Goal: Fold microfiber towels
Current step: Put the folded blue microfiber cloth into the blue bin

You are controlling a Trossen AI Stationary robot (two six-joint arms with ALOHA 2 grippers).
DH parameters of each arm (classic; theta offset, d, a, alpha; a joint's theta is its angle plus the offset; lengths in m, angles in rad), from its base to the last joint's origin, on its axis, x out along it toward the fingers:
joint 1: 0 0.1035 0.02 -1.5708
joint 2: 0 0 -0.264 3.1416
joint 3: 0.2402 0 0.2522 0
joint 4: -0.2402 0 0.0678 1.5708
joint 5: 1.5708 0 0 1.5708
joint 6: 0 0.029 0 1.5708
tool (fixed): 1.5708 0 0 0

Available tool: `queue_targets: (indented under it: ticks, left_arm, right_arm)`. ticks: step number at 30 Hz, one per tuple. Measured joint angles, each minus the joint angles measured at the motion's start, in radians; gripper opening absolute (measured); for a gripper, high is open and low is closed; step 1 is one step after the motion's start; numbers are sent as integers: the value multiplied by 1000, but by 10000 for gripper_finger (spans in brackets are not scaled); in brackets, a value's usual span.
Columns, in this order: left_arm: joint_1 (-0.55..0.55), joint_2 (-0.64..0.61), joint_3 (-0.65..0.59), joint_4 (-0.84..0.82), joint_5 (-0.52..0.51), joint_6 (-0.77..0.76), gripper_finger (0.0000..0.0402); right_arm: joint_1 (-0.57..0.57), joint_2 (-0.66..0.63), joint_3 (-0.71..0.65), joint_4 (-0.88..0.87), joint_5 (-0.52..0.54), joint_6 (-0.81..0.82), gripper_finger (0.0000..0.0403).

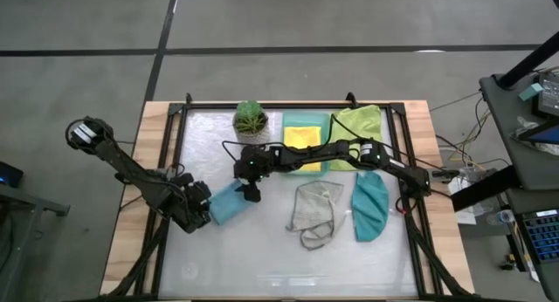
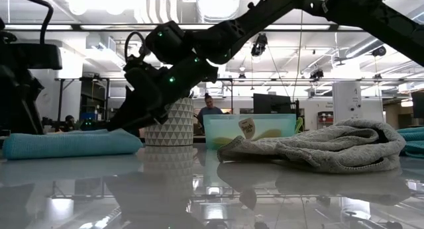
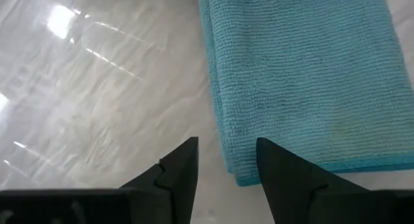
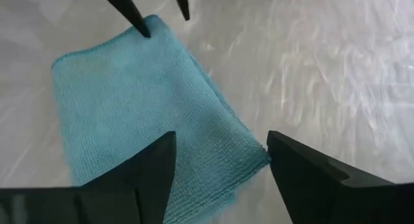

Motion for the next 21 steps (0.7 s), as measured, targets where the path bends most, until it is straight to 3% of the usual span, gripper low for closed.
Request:
queue_targets:
  ticks: [8, 16, 21]
  left_arm:
    - [0, 7, -5, 10, 4, -3, 141]
    - [0, -19, 76, -23, 29, 14, 141]
    - [-1, -1, 78, 108, 27, 60, 141]
  right_arm:
    - [-21, -17, -1, -22, 0, 84, 206]
    - [-25, -80, 31, -225, -3, 185, 244]
    - [-13, -78, 22, -280, -17, 277, 269]
